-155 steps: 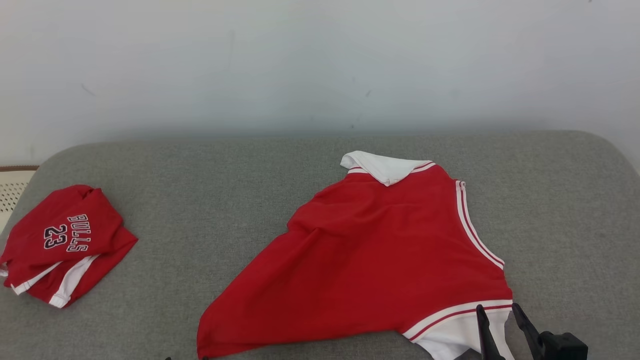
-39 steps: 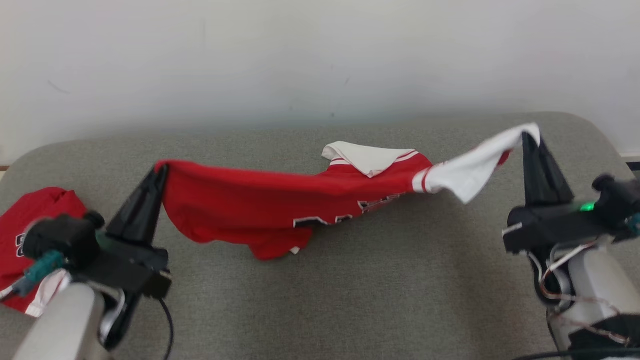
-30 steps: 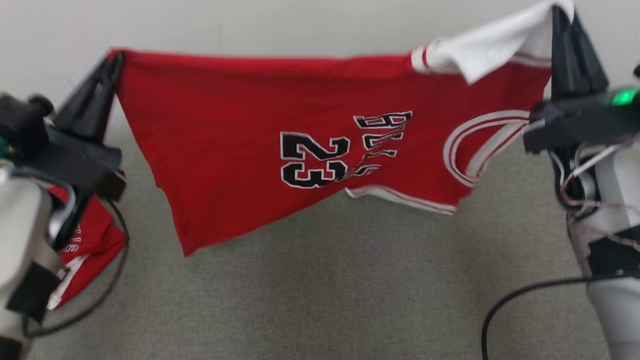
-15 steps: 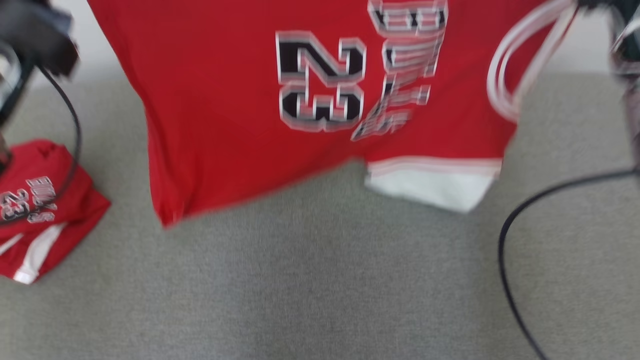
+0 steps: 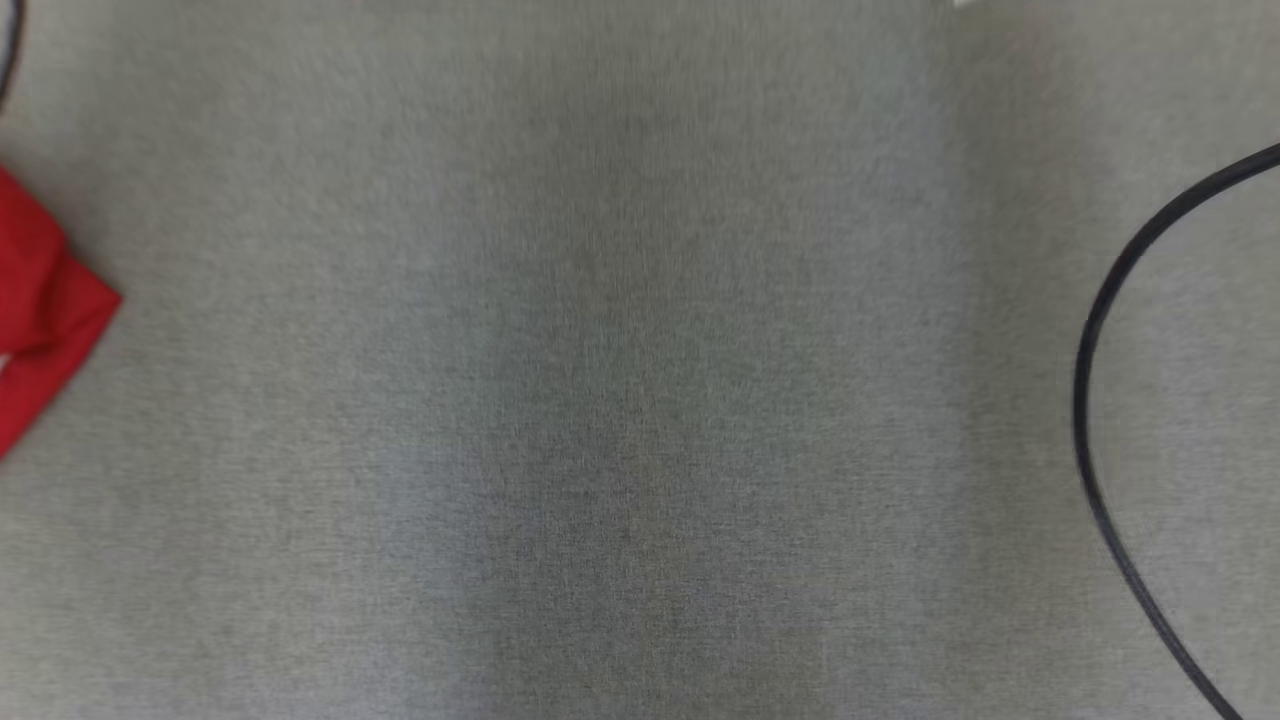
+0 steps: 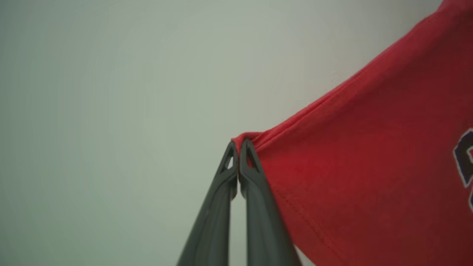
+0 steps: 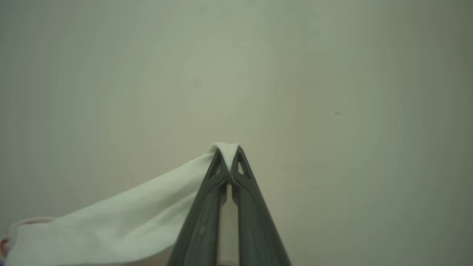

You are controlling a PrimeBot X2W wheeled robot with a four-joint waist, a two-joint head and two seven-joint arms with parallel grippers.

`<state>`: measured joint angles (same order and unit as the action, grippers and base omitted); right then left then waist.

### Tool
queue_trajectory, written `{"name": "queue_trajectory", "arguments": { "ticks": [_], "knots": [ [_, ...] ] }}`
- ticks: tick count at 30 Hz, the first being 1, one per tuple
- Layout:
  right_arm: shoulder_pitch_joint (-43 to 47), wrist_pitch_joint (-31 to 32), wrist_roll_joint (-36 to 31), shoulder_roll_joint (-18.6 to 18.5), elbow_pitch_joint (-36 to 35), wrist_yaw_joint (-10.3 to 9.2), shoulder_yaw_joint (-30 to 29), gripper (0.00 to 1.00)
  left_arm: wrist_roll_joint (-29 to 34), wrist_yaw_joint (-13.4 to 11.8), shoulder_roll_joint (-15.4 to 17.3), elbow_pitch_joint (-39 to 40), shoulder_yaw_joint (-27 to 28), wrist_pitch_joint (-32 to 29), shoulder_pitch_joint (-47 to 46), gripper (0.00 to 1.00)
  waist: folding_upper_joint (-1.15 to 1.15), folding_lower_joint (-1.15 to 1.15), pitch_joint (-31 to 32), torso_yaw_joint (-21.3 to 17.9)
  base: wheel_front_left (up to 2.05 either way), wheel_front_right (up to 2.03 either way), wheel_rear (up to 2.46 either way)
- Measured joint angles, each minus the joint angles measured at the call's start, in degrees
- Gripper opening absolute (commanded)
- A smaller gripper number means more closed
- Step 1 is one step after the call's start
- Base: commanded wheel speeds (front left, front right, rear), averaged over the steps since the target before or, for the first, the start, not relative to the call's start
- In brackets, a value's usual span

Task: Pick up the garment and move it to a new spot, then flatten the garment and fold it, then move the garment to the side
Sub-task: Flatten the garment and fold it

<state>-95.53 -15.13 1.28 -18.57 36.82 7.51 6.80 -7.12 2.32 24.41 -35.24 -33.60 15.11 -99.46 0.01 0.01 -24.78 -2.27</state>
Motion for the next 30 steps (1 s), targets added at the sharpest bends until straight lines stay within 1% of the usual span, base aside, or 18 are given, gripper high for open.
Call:
{"name": "queue_trajectory", "arguments": {
  "ticks": [3,5,6,7,9,11,13,16,18,20,21,22,25,27,30],
  "knots": [
    [-0.1,0.0,-1.2,1.4,-1.1,-0.01,-1.7,0.00,0.0,0.1,0.1,1.0,0.8,0.0,-0.5,0.00,0.01,0.01,-2.6,-0.1,0.00,0.00,0.00],
    [1.1,0.0,-1.0,1.8,-1.9,0.00,-1.2,0.00,-0.5,1.1,0.5,1.3,1.3,0.0,0.9,0.00,0.00,0.01,-4.0,-0.4,0.00,0.00,0.00],
    [2.2,0.0,0.0,1.6,-2.2,0.00,-0.5,0.00,-1.0,1.2,0.7,1.5,1.7,0.0,2.1,0.00,0.00,0.00,-4.7,-0.5,0.00,0.00,0.00],
    [3.7,0.0,1.0,1.1,-2.7,0.00,0.7,0.00,-1.5,1.7,0.8,1.5,2.1,0.0,3.6,0.00,0.00,0.00,-5.4,-0.6,0.00,0.00,0.00],
    [7.2,0.0,4.4,-0.1,-4.3,0.00,2.2,0.00,-2.3,1.6,0.7,2.7,3.5,0.0,6.6,0.00,0.00,0.00,-6.8,-0.9,0.00,0.00,0.00],
    [12.1,0.0,7.2,-2.3,-6.4,0.00,4.4,0.00,-3.4,1.9,0.5,4.3,4.6,0.0,10.4,0.00,0.00,0.00,-8.1,-1.0,0.00,0.00,0.00],
    [17.8,0.0,11.3,-4.2,-8.6,0.00,5.4,0.00,-3.9,2.1,0.2,6.0,5.7,0.0,15.2,0.00,0.00,0.00,-9.1,-1.2,0.00,0.00,0.00],
    [27.9,0.0,16.0,-6.5,-12.0,0.00,5.5,0.00,-5.5,1.6,-1.3,9.5,9.3,0.0,23.7,0.00,0.00,0.01,-9.9,-1.3,0.00,0.00,0.00],
    [35.3,0.0,18.8,-7.1,-13.9,0.00,4.9,0.00,-6.0,1.8,-2.4,11.2,10.9,0.0,30.5,0.00,0.00,0.00,-9.6,-1.4,0.00,0.00,0.00],
    [42.3,0.0,20.8,-8.4,-15.6,0.00,6.0,0.00,-6.8,2.1,-3.8,12.7,13.0,0.0,37.1,0.00,-0.01,-0.01,-8.9,-1.4,0.00,0.00,0.00],
    [45.6,0.0,23.6,-8.6,-16.0,0.00,6.8,0.00,-6.8,2.2,-4.5,13.1,14.0,0.0,40.3,0.00,-0.01,-0.02,-8.3,-1.4,0.00,0.00,0.00],
    [48.9,0.0,24.5,-9.2,-15.9,0.02,8.1,0.00,-6.9,2.6,-5.1,13.4,14.9,0.0,43.2,0.00,-0.01,-0.02,-7.7,-1.5,0.00,0.00,0.00],
    [57.0,0.0,28.7,-9.8,-15.1,0.02,8.2,0.00,-7.3,3.1,-7.4,13.5,19.0,0.0,51.3,0.00,-0.01,-0.02,-5.5,-1.6,0.00,0.00,0.00],
    [60.8,0.0,30.4,-9.8,-14.9,0.02,8.0,0.00,-7.3,3.2,-9.2,13.4,21.6,0.0,55.9,0.00,-0.02,-0.03,-3.8,-1.7,0.00,0.00,0.00],
    [66.1,0.0,31.9,-9.6,-14.0,0.02,9.3,0.00,-7.4,3.7,-11.9,13.1,26.0,0.0,62.2,0.00,-0.02,-0.03,-1.2,-1.9,0.00,0.00,0.00]
  ]
}}
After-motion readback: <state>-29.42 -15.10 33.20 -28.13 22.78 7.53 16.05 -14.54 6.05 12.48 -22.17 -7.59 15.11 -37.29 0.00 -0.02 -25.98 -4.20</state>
